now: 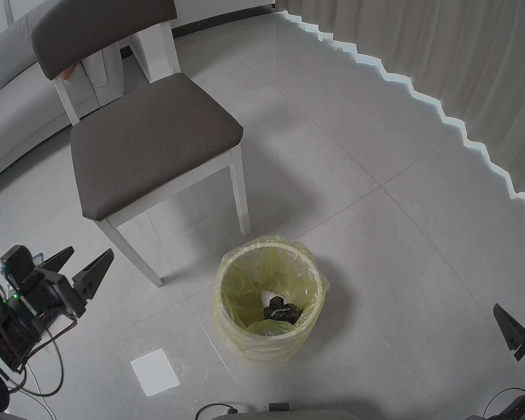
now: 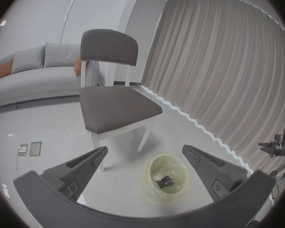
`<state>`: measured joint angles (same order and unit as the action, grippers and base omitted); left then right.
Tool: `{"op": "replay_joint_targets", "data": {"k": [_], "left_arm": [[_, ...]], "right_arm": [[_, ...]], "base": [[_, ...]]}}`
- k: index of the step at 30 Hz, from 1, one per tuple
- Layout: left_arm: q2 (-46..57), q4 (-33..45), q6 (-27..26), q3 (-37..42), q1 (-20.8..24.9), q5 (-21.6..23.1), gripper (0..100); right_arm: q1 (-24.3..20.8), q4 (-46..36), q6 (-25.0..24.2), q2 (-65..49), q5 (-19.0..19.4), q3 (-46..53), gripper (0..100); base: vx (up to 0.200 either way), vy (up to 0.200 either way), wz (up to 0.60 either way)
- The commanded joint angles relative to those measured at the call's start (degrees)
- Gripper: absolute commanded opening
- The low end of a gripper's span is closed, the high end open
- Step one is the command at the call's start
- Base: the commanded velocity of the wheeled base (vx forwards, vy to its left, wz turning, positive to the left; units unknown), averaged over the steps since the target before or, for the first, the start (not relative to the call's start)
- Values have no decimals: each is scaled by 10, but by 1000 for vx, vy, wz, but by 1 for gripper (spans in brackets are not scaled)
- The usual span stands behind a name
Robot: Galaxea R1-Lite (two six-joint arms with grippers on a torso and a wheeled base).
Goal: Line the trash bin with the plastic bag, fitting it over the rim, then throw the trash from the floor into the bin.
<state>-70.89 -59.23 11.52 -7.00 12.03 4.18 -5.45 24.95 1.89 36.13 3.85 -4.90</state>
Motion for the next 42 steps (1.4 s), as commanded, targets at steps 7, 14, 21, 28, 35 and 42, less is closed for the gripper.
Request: {"op": "replay_joint_targets", "data": {"k": [7, 14, 21, 28, 35, 42], "left_arm": [[574, 448, 1, -86, -97, 39, 100], [709, 603, -7, -52, -121, 22, 100], [709, 551, -113, 70, -122, -66, 100], [709, 594, -111, 70, -122, -48, 100], [709, 591, -106, 70, -122, -50, 100], [709, 591, -113, 70, -122, -49, 100]], "right_arm": [[55, -201, -51, -361, 42, 33, 100], [55, -201, -52, -361, -16, 49, 100], [54, -201, -49, -361, -99, 49, 100], [55, -203, -49, -361, -172, 49, 100], [54, -242, -38, -361, -66, 49, 100], [54, -253, -9, -361, -33, 47, 100]], "base": [[0, 0, 0], [0, 0, 0], [0, 0, 0], [0, 0, 0], [0, 0, 0], [0, 0, 0]]}}
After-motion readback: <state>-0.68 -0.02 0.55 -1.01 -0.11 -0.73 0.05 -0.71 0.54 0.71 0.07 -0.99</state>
